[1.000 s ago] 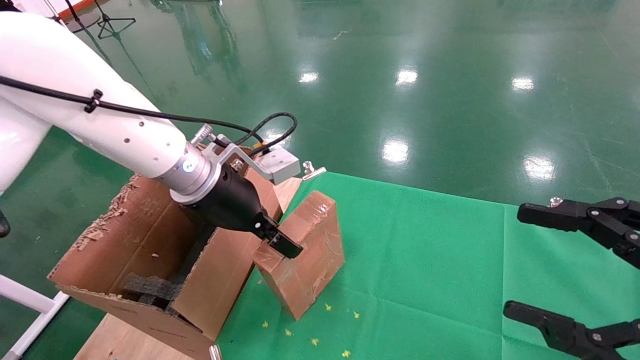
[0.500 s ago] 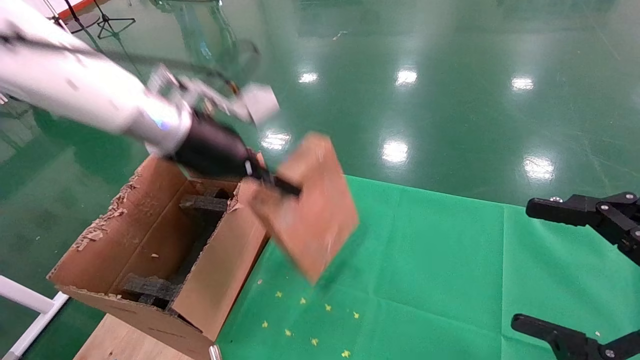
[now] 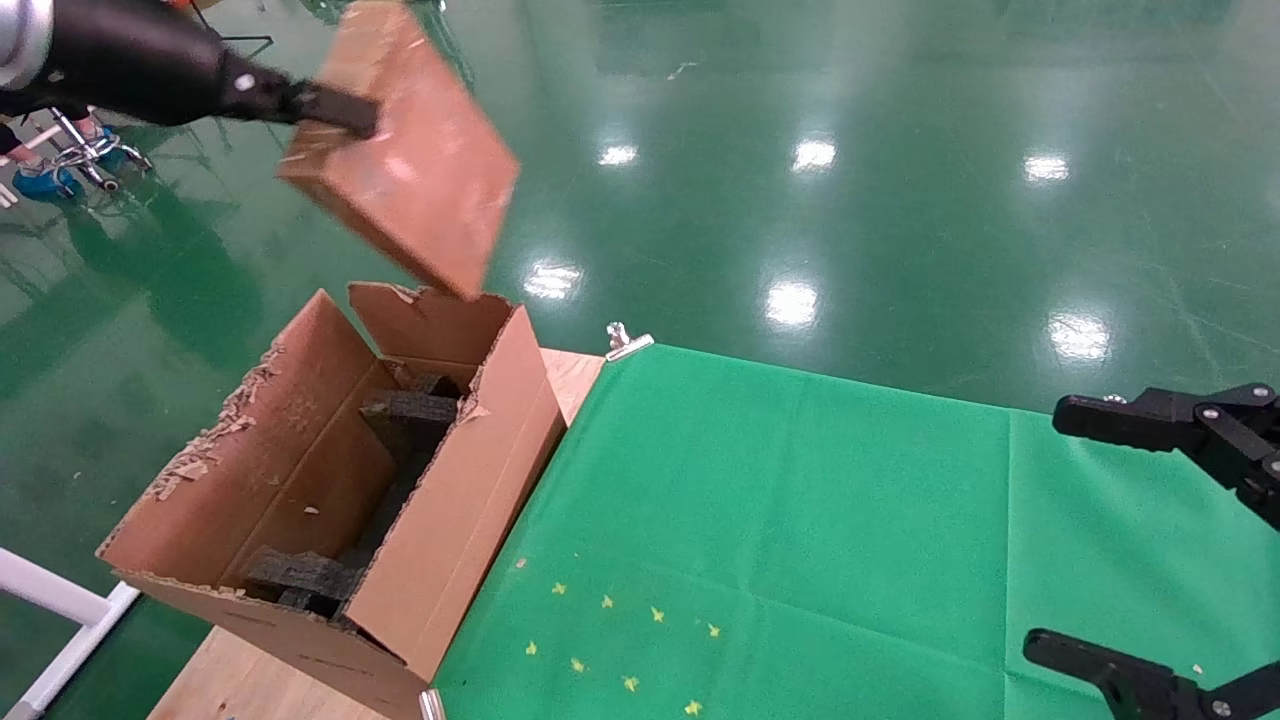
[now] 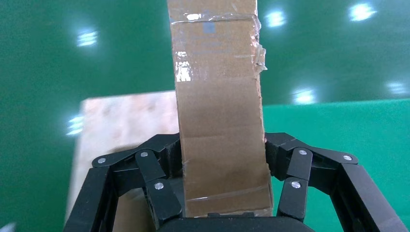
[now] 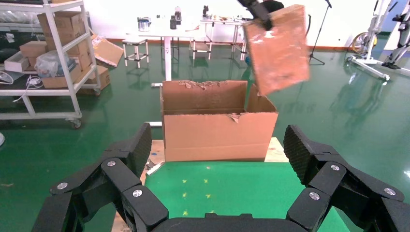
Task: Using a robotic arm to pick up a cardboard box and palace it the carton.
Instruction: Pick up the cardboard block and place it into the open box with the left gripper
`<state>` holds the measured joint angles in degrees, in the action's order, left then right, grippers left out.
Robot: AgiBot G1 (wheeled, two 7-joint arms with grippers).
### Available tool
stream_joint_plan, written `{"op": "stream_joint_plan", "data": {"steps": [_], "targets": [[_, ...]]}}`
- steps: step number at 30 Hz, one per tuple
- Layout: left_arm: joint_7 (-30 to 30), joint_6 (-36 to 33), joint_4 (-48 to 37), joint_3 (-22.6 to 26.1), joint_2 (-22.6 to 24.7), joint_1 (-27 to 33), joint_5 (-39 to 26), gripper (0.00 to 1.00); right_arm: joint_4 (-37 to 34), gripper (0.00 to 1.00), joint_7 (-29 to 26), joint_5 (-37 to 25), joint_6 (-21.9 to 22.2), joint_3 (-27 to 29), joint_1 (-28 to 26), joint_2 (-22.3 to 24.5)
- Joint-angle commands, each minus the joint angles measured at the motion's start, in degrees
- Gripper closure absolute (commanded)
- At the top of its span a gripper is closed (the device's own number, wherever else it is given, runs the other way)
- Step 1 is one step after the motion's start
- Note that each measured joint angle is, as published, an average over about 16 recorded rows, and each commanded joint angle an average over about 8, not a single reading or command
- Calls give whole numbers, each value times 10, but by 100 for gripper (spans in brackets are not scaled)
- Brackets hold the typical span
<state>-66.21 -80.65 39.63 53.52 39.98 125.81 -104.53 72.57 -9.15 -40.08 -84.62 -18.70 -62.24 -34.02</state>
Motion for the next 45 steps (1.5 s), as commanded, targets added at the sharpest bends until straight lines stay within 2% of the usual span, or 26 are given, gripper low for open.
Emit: {"op": "stream_joint_plan", "data": {"steps": [1, 6, 11, 24, 33, 45], "targets": [[23, 7, -22, 5, -6, 13, -20, 100, 0, 0, 0, 0, 0, 0, 0, 0], [63, 3, -41, 22, -32, 6, -48, 100, 0, 0, 0, 0, 0, 0, 0, 0], [85, 9, -50, 35, -57, -26, -61, 100, 0, 0, 0, 0, 0, 0, 0, 0], [66, 76, -65, 51, -92, -132, -64, 100, 0, 0, 0, 0, 0, 0, 0, 0], [67, 109, -103, 57, -81, -179, -61, 100, 0, 0, 0, 0, 0, 0, 0, 0], [80, 132, -187, 65, -34, -205, -64, 100, 0, 0, 0, 0, 0, -1, 0, 0]]}}
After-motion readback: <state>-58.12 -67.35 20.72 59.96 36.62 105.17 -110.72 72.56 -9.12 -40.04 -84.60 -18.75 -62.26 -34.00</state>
